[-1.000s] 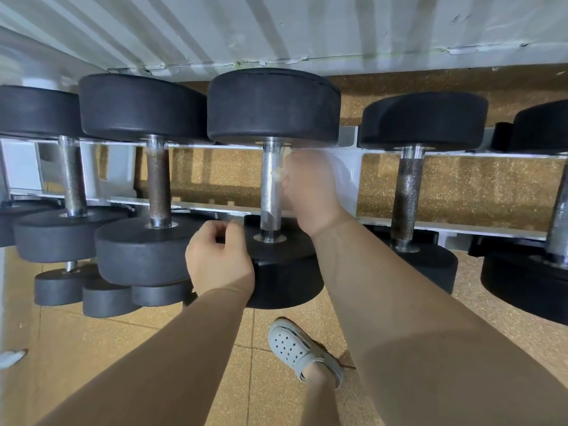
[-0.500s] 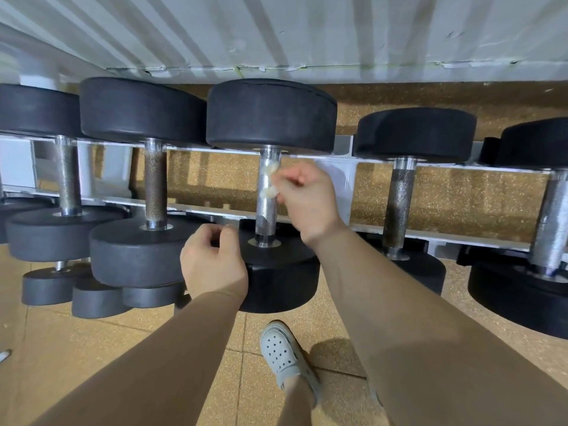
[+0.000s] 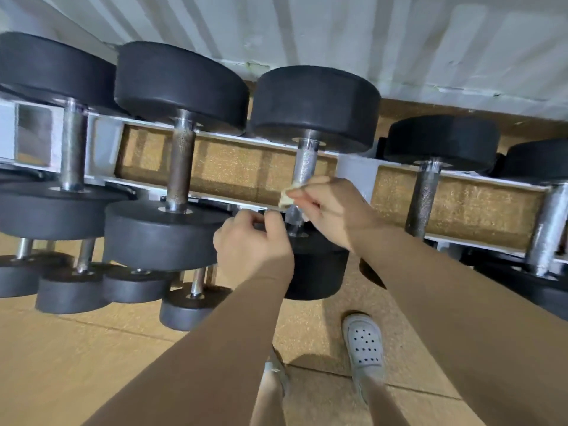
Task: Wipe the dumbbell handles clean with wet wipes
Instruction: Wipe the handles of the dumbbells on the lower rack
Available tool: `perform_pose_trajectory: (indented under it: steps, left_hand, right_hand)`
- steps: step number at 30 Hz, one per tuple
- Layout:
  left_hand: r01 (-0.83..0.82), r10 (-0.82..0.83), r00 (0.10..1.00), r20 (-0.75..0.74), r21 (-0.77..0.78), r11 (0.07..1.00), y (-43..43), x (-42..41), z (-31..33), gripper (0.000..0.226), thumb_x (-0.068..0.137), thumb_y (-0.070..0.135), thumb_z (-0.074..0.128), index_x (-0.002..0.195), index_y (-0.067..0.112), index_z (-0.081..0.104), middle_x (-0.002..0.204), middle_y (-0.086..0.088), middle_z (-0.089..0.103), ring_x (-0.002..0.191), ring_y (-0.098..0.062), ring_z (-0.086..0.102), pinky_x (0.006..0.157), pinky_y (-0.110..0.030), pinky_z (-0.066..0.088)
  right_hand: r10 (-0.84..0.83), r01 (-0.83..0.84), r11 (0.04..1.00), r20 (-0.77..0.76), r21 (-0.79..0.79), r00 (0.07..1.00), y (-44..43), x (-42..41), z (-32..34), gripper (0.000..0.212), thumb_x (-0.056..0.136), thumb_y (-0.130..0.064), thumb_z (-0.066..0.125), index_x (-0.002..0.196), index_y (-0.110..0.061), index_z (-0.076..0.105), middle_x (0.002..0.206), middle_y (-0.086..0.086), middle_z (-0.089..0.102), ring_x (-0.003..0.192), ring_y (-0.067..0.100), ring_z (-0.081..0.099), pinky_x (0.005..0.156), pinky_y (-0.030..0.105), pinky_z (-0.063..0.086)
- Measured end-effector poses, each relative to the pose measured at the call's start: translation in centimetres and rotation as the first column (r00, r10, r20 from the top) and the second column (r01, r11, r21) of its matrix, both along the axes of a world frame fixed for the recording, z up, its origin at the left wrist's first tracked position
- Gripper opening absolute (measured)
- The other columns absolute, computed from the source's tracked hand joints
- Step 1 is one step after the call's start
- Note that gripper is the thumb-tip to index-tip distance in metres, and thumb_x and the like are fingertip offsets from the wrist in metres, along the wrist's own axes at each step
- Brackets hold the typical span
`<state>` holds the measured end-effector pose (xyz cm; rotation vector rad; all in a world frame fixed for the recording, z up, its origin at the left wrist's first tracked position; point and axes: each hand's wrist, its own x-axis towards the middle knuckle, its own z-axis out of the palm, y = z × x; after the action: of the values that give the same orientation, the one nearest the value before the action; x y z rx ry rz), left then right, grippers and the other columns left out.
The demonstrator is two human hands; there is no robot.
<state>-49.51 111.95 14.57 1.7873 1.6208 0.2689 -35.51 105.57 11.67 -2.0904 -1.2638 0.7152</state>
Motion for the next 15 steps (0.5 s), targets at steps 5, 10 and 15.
perform_pose_trajectory:
  steps: [5,10,15]
  left_hand:
    - [0.033,-0.034,0.999,-0.017,-0.028,0.999,-0.1,-0.3,-0.1,0.043,0.082,0.055,0.025,0.071,0.019,0.047,0.083,-0.006,0.057,0.099,-0.028,0.045,0.08,-0.044,0.044]
    - [0.03,-0.031,0.999,-0.021,-0.027,0.999,-0.1,-0.3,-0.2,0.061,0.08,0.058,0.016,0.083,0.016,0.061,0.091,-0.007,0.062,0.1,-0.028,0.042,0.083,-0.044,0.043]
    - [0.024,-0.024,1.0,0.011,-0.069,0.997,0.1,-0.4,-0.2,0.055,0.08,0.057,0.015,0.079,0.018,0.054,0.09,-0.007,0.063,0.1,-0.029,0.043,0.082,-0.046,0.045]
  right_hand:
    - [0.142,-0.125,0.978,0.095,-0.169,0.985,0.7,0.1,0.9,0.027,0.099,-0.019,0.059,0.123,-0.021,0.071,0.116,0.008,0.071,0.106,0.029,0.065,0.092,0.031,0.049]
    - [-0.258,0.264,0.964,0.183,-0.011,0.949,3.6,1.3,1.7,0.024,0.096,-0.013,0.062,0.115,-0.017,0.076,0.11,0.009,0.074,0.1,0.026,0.068,0.088,0.025,0.047]
    - [0.007,0.004,0.992,0.084,-0.127,0.996,1.7,-0.5,1.2,0.02,0.093,-0.012,0.065,0.109,-0.017,0.078,0.1,0.003,0.073,0.093,0.021,0.067,0.082,0.022,0.046]
